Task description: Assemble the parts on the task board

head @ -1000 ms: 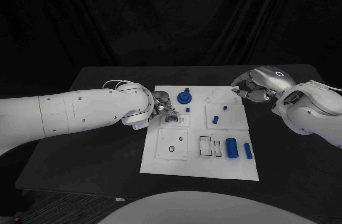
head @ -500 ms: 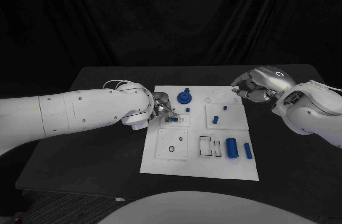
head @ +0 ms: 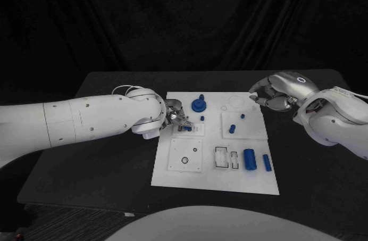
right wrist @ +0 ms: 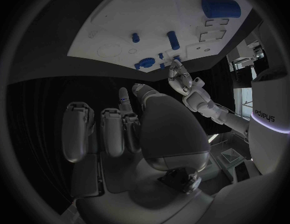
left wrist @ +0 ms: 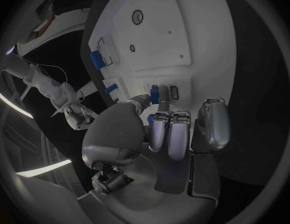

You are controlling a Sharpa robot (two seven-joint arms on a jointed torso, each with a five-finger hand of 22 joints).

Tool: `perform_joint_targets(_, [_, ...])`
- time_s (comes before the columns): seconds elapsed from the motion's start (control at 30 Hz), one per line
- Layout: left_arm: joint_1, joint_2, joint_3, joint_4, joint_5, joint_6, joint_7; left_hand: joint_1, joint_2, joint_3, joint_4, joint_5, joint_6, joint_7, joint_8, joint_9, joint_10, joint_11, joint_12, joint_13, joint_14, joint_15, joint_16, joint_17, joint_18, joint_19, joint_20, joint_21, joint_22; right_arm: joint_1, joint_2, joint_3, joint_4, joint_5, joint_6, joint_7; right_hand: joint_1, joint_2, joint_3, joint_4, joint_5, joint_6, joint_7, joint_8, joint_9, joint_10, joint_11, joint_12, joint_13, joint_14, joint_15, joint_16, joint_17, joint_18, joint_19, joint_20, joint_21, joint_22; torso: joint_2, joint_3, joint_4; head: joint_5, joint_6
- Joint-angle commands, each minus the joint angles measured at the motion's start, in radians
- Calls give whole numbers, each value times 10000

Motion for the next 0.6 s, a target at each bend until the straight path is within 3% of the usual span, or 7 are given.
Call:
perform_joint_targets(0.03, [-29, 26, -8, 1, -21, 194, 3, -96, 23, -40, 121, -451, -55, 26, -102, -54, 690, -8, 4, 2229, 903, -25, -31, 2474, 51, 12, -38, -50, 1335, -21, -17, 8, 10, -19, -38, -152, 53, -13, 86, 0, 38, 15, 24, -67, 16, 1058, 73, 26, 2632, 688, 53, -54, 573, 136, 226, 48, -53, 2027, 5, 2, -1, -5, 2])
perform_joint_targets(0.07, [-30, 27, -8, 1, -21, 204, -1, -136, 22, -67, 162, -612, -49, 36, -128, -72, 684, -2, -3, 2222, 904, -18, -30, 2476, 52, 8, -33, -61, 1336, -21, -19, 8, 11, -19, -39, -153, 53, -13, 86, 0, 38, 15, 24, -67, 16, 1058, 73, 26, 2632, 688, 53, -54, 573, 136, 226, 48, -53, 2027, 8, 3, 0, -1, 2])
perform_joint_targets(0.17, [-31, 26, -8, 2, -21, 240, -12, -354, -14, -302, 403, -1516, 28, 73, -262, -170, 690, 35, 2, 2228, 897, 14, -36, 2466, 53, 17, -1, -89, 1361, -21, -21, 8, 13, -19, -42, -153, 53, -13, 86, 0, 38, 15, 24, -67, 16, 1058, 73, 26, 2632, 688, 53, -54, 573, 136, 226, 48, -53, 2027, 4, -3, 7, -9, 2])
perform_joint_targets(0.37, [-32, 28, -8, 2, -21, 259, 17, -506, -19, -567, 618, -2020, 133, 89, -352, -225, 692, 53, 3, 2229, 904, 30, -31, 2474, 55, 31, 18, -116, 1390, -21, -16, 8, 10, -19, -46, -150, 53, -13, 86, 0, 38, 15, 24, -67, 16, 1058, 73, 26, 2632, 688, 53, -54, 573, 136, 226, 48, -53, 2027, -1, -5, 1, -11, 2])
perform_joint_targets(0.6, [-33, 53, -8, -12, -21, 258, 82, -512, -19, -588, 630, -2057, 146, 86, -355, -226, 695, 54, 8, 2233, 909, 31, -26, 2481, 52, 44, 19, -104, 1400, -21, -19, 8, 9, -18, -47, -148, 53, -13, 86, 0, 38, 15, 24, -67, 16, 1058, 73, 26, 2632, 688, 53, -54, 573, 136, 226, 48, -53, 2027, 2, -3, 4, -13, 2])
